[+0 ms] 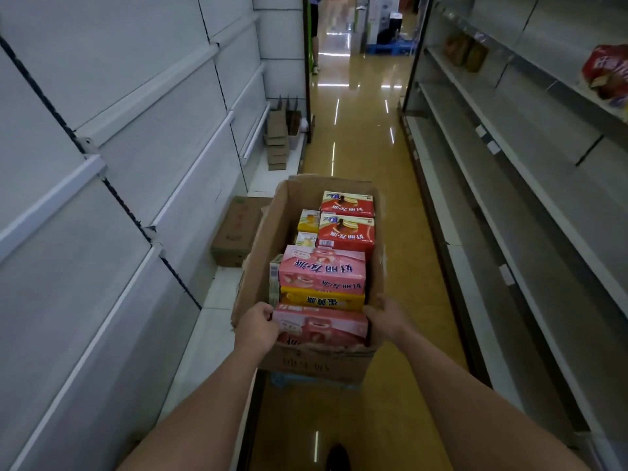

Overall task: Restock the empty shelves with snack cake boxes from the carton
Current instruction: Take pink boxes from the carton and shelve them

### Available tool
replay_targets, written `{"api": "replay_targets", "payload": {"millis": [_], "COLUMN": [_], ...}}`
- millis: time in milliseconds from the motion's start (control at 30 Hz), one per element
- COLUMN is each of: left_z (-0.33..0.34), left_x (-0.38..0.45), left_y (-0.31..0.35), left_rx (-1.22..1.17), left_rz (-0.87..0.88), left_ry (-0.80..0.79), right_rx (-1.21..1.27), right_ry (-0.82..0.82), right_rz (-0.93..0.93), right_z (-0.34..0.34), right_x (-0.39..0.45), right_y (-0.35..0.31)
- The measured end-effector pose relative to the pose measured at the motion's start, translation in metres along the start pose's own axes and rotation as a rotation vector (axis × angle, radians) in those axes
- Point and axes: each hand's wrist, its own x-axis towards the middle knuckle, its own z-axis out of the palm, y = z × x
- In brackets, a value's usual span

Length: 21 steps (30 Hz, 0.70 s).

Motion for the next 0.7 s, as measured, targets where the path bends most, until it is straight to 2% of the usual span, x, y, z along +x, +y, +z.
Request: {"api": "replay_targets", "payload": {"millis": [133, 200, 367, 467, 567, 700], "left_z": [0.018, 0.029, 0.052, 0.061, 0.068, 0.070], "left_x": [0.039, 0.055, 0.085, 0.097, 0.109, 0.125], "left_y": [0.006, 0.002, -0.014, -0.019, -0.024, -0.031], "left_rx": [0.020, 0.038, 0.116, 0.173, 0.193, 0.208], "left_rz": [-0.047, -0.072, -0.130, -0.148, -0.157, -0.166], "left_ry": [-0.039, -0.067, -0.107, -0.142, -0.182, -0.245], "right_rx": [-0.042, -0.138, -0.686, -0.916, -0.872, -0.738], "right_ry": [-0.078, -0.094, 0.007, -0.019, -0.129, -0.286], "right_rz": [-0.024, -0.008, -0.005, -0.094, -0.143, -0.066], "right_z": [0.006, 0.011, 0.032, 0.053, 0.071, 0.077], "right_x": [0.048, 0.066, 0.094, 0.101, 0.113, 0.129], "right_y": [-0.004, -0.002, -0.003, -0.005, 0.004, 0.022]}}
